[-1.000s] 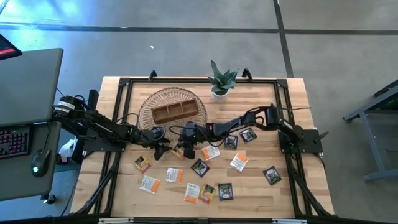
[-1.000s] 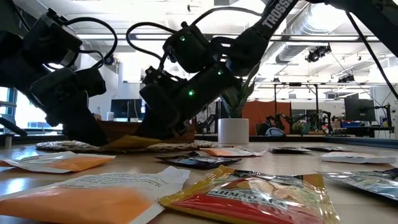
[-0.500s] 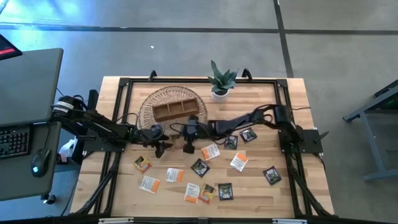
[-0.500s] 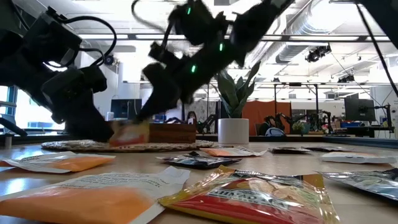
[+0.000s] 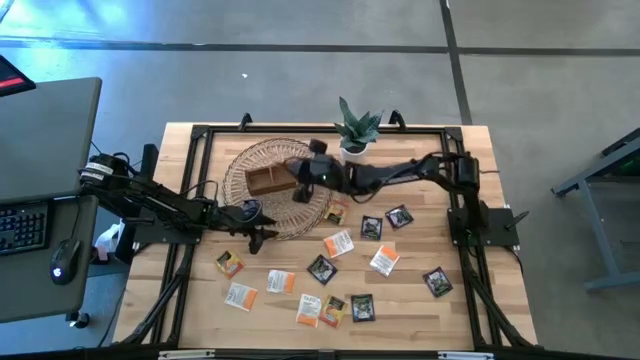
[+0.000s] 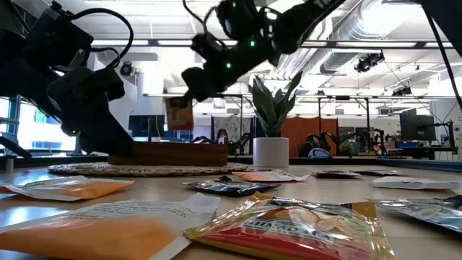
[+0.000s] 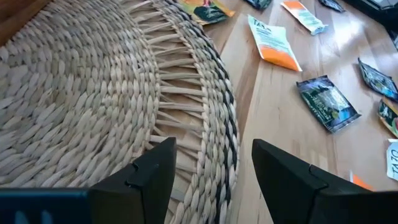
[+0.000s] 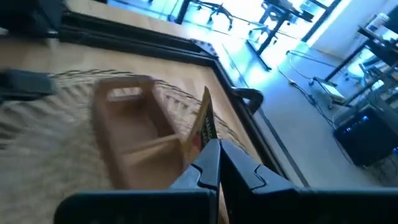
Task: Pick & Place Tea
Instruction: Put the yellow tea bag into the middle section of the wooden organizer
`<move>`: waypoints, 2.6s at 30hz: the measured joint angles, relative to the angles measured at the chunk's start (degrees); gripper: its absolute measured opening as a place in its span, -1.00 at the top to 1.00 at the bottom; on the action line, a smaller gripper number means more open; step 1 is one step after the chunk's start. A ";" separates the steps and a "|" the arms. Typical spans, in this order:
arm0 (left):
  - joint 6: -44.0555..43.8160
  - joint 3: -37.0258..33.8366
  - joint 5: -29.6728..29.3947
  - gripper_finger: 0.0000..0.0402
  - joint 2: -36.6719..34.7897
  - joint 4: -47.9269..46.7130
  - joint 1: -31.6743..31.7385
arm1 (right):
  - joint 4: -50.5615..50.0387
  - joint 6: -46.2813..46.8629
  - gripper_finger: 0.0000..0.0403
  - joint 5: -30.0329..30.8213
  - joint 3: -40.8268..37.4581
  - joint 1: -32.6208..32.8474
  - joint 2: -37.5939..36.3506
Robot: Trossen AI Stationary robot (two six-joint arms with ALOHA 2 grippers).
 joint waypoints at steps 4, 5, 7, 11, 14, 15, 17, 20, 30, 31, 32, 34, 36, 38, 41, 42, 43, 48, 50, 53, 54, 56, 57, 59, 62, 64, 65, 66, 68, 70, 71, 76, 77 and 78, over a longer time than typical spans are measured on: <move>0.17 0.00 -0.51 -0.04 0.00 0.41 0.01 | 3.12 -2.87 0.99 -8.40 0.02 -2.05 2.28; 0.17 0.00 -0.80 -0.04 0.00 0.57 0.00 | 4.02 -2.93 0.99 -9.37 0.04 -2.15 3.14; 0.17 0.00 -0.88 -0.04 0.00 1.36 0.00 | 4.12 -3.95 1.00 -9.54 0.02 -2.39 4.39; 1.05 0.00 -0.93 -0.04 -0.04 3.14 0.02 | 4.43 -5.05 1.00 -10.28 0.02 -3.23 5.23; 4.27 0.00 -2.03 -0.04 -0.04 5.66 0.00 | 6.72 -5.24 1.00 -10.06 0.07 -3.78 5.39; 5.46 0.00 -2.46 -0.04 -0.04 6.27 0.00 | 7.25 -5.62 1.00 -10.38 0.07 -4.02 5.43; 8.04 0.00 -3.44 -0.04 -0.04 6.64 0.00 | 7.12 -6.57 1.00 -11.43 0.07 -4.65 5.43; 10.26 0.00 -3.97 -0.04 -0.04 5.62 0.02 | 5.47 -6.52 0.99 -13.36 0.07 -5.95 5.46; 10.27 0.02 -3.91 -0.04 -0.06 5.52 0.01 | 6.21 -4.58 0.87 -21.12 0.07 -8.89 5.93; 10.27 0.02 -3.90 -0.04 -0.04 5.52 0.01 | 6.29 -4.13 0.84 -22.14 0.07 -8.90 5.92; 10.27 0.02 -3.89 -0.04 -0.06 5.51 0.00 | 6.51 -3.81 0.81 -22.93 0.07 -8.90 5.93; 10.26 0.02 -3.89 -0.04 -0.05 5.44 0.00 | 6.70 -4.17 0.73 -23.53 0.07 -8.74 5.93; 10.25 0.02 -3.87 -0.04 -0.04 5.46 0.00 | 6.72 -4.79 0.65 -22.52 0.07 -8.38 5.91; 10.25 0.02 -3.87 -0.04 -0.04 5.46 0.00 | 6.59 -4.53 0.58 -20.88 0.07 -7.96 5.91; 10.25 0.02 -3.85 -0.04 -0.04 5.42 0.00 | 7.47 -2.39 0.49 -19.26 0.07 -7.28 5.91; 10.25 0.02 -3.85 -0.04 -0.06 5.42 0.00 | 7.81 -1.71 0.47 -19.08 0.07 -6.93 5.91; 10.25 0.02 -3.85 -0.04 -0.04 5.41 0.00 | 7.98 -1.31 0.45 -18.71 0.07 -6.57 5.91; 10.23 0.04 -3.82 -0.04 -0.04 5.29 0.00 | 4.60 -1.48 0.44 -11.49 0.05 -2.72 4.44; 10.23 0.04 -3.76 -0.04 -0.07 4.98 0.00 | 3.60 -2.88 0.45 -5.67 0.07 -0.65 2.98; 10.22 0.04 -3.78 -0.04 -0.07 4.55 0.01 | 0.34 -4.39 0.46 -0.15 0.09 2.38 -0.25; 10.21 0.04 -3.78 -0.04 -0.07 4.46 0.02 | -1.02 -3.83 0.46 0.23 0.09 3.33 -1.45; 10.21 0.04 -3.76 -0.04 -0.07 4.50 0.00 | -5.20 -1.61 0.46 -0.62 0.09 5.11 -3.79; 10.21 0.04 -3.76 -0.04 -0.07 4.51 0.00 | -6.87 -0.53 0.46 -1.53 0.11 5.97 -4.80; 10.21 0.04 -3.83 -0.04 -0.07 4.51 0.00 | -11.17 1.23 0.46 -2.51 0.11 7.62 -6.41; 10.21 0.04 -3.80 -0.04 -0.07 4.50 0.00 | -16.31 3.90 0.46 -4.17 0.13 9.79 -7.42; 10.21 0.04 -3.80 -0.04 -0.07 4.50 0.00 | -19.52 6.17 0.47 -4.43 0.12 11.08 -7.49; 10.21 0.04 -3.78 -0.04 -0.07 4.50 0.02 | -21.15 7.01 0.47 -4.62 0.11 11.66 -7.46; 10.21 0.04 -3.80 -0.04 -0.07 4.50 0.02 | -22.35 7.77 0.47 -4.89 0.11 12.20 -7.38; 10.21 0.04 -3.78 -0.04 -0.07 4.50 0.02 | -24.79 7.93 0.47 -3.73 0.11 13.14 -7.36; 10.21 0.04 -3.80 -0.04 -0.07 4.50 0.00 | -26.77 8.87 0.46 -0.46 0.10 14.17 -7.26; 10.21 0.04 -3.80 -0.04 -0.07 4.50 0.01 | -27.48 9.51 0.46 0.92 0.09 14.65 -7.25; 10.21 0.04 -3.81 -0.04 -0.07 4.50 0.00 | -29.54 12.38 0.46 0.85 0.09 16.48 -7.25; 10.21 0.04 -3.78 -0.04 -0.07 4.50 0.02 | -30.09 12.53 0.46 0.29 0.09 16.82 -7.25; 10.21 0.04 -3.80 -0.04 -0.07 4.50 0.02 | -30.93 12.62 0.46 0.05 0.09 17.13 -7.25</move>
